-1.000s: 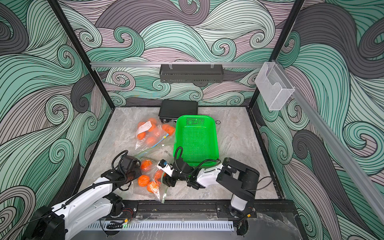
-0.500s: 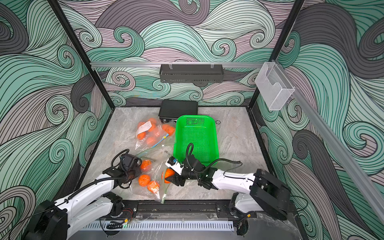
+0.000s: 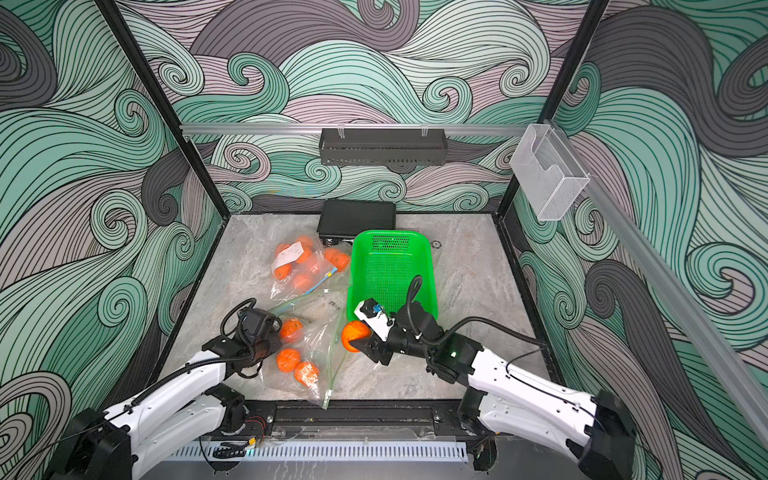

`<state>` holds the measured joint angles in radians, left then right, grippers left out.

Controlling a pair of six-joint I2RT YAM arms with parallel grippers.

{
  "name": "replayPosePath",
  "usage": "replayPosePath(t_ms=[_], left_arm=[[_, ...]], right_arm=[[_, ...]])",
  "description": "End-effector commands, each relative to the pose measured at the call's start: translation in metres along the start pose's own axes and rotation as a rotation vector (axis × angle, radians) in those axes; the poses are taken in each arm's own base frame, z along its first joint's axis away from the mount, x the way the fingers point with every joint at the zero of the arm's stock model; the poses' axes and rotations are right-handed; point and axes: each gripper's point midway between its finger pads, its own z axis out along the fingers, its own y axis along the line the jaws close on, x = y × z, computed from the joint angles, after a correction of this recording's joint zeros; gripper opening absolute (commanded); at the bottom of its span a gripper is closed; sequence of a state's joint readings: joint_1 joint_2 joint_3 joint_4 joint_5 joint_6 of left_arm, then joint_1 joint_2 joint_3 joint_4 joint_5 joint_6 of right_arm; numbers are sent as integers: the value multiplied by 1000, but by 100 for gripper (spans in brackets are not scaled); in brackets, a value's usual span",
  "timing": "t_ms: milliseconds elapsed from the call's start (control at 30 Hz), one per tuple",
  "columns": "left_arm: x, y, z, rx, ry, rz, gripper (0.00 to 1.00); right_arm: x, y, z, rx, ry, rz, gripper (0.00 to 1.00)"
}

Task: Open the zip-top bag and take out the orange
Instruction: Pick up the orange from the zipper food storage bag, then place the orange in the basket.

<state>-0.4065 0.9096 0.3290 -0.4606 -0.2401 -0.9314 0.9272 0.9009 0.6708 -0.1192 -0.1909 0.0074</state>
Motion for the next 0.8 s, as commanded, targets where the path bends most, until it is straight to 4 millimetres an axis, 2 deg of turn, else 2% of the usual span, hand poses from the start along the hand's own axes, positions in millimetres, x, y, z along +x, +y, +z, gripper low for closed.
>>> replayPosePath(t_ms=[0, 200, 333, 500, 767], left_arm=[[-2, 9, -1, -32, -19, -13, 0], [-2, 8, 0, -28, -18, -8, 0], [-2, 7, 0, -25, -18, -7, 0], [-2, 7, 0, -20, -17, -2, 0], [-1, 5, 0, -12, -12, 6, 0]], right_arm=[[-21, -32, -3, 100, 5, 11, 54], [-67, -106, 8, 225, -40, 114, 54], [-78, -162, 21, 314, -51, 196, 54], [-56, -226, 50, 404, -18, 310, 51], [-14, -273, 113, 440, 49, 336, 52]])
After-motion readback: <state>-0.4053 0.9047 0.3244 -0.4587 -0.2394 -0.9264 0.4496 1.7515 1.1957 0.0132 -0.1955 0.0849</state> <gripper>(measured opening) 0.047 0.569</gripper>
